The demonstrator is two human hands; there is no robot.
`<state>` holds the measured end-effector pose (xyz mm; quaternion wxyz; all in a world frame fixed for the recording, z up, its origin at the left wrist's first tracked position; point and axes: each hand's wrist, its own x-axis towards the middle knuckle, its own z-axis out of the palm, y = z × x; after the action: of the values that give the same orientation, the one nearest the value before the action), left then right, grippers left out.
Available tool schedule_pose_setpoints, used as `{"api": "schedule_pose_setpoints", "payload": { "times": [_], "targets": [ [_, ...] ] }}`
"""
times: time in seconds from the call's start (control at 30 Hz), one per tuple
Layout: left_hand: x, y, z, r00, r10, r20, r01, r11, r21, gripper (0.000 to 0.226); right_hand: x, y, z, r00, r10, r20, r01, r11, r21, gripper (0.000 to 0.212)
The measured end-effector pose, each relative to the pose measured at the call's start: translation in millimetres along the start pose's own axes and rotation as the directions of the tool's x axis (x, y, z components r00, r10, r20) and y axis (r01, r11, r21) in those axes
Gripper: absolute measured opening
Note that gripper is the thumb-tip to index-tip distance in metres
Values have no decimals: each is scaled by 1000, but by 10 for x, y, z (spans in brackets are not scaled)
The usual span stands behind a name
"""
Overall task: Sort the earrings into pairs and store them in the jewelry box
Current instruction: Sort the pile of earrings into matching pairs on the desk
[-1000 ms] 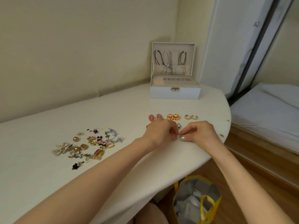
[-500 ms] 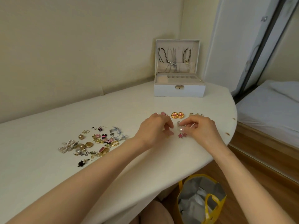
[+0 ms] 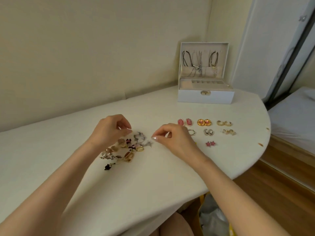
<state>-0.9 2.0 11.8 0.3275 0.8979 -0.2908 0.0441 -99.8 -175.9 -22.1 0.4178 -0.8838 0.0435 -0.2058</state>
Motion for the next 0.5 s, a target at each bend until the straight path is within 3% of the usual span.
{"api": "schedule_pose_setpoints", "payload": {
  "times": [0.3, 0.5],
  "targets": [
    [30, -618, -180, 963, -241, -123, 257, 956, 140, 10, 367, -220, 380, 995, -18, 96, 20, 999, -28, 9],
    [50, -732, -34, 971, -216, -106, 225, 971, 85, 9, 473, -229, 522, 991, -5, 135, 15, 997, -73, 15]
  ]
}}
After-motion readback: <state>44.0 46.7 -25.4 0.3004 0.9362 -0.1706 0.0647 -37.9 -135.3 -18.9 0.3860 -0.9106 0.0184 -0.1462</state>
